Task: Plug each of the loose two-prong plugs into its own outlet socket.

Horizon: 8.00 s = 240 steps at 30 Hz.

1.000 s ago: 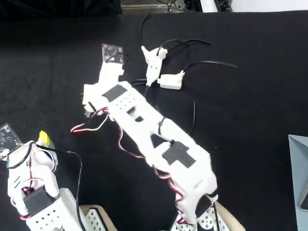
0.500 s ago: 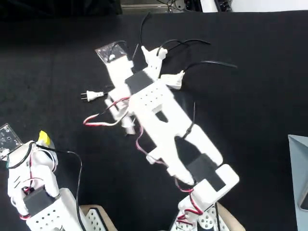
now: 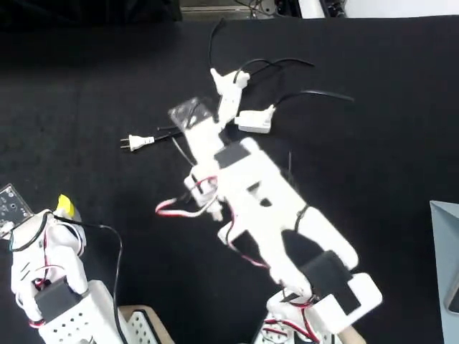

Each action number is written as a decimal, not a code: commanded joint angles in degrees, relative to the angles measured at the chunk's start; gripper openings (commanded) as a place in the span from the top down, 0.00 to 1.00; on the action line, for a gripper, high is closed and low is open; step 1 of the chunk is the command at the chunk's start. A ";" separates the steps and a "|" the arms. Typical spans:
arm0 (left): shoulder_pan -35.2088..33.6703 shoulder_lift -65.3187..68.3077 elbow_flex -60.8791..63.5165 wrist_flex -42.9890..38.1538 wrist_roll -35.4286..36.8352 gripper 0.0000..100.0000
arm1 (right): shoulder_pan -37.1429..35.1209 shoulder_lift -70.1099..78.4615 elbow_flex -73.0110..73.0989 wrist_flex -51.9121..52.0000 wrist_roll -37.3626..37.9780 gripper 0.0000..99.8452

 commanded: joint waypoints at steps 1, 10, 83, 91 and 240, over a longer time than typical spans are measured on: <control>-0.57 -0.35 -0.40 -1.49 0.44 0.79 | -1.85 1.10 1.54 -5.54 0.62 0.99; -0.57 -0.35 -0.40 -1.49 0.44 0.79 | -3.34 10.07 -6.20 2.37 -3.34 0.83; 59.21 -0.35 -22.99 1.05 -3.08 0.79 | -14.33 -48.84 14.64 4.22 -2.99 0.99; 46.99 -0.35 -23.96 0.97 -2.99 0.79 | -12.92 -52.97 15.87 6.07 -2.99 0.99; 16.13 5.45 1.19 0.70 -11.52 0.76 | -19.87 -20.79 29.49 -35.69 -6.24 0.99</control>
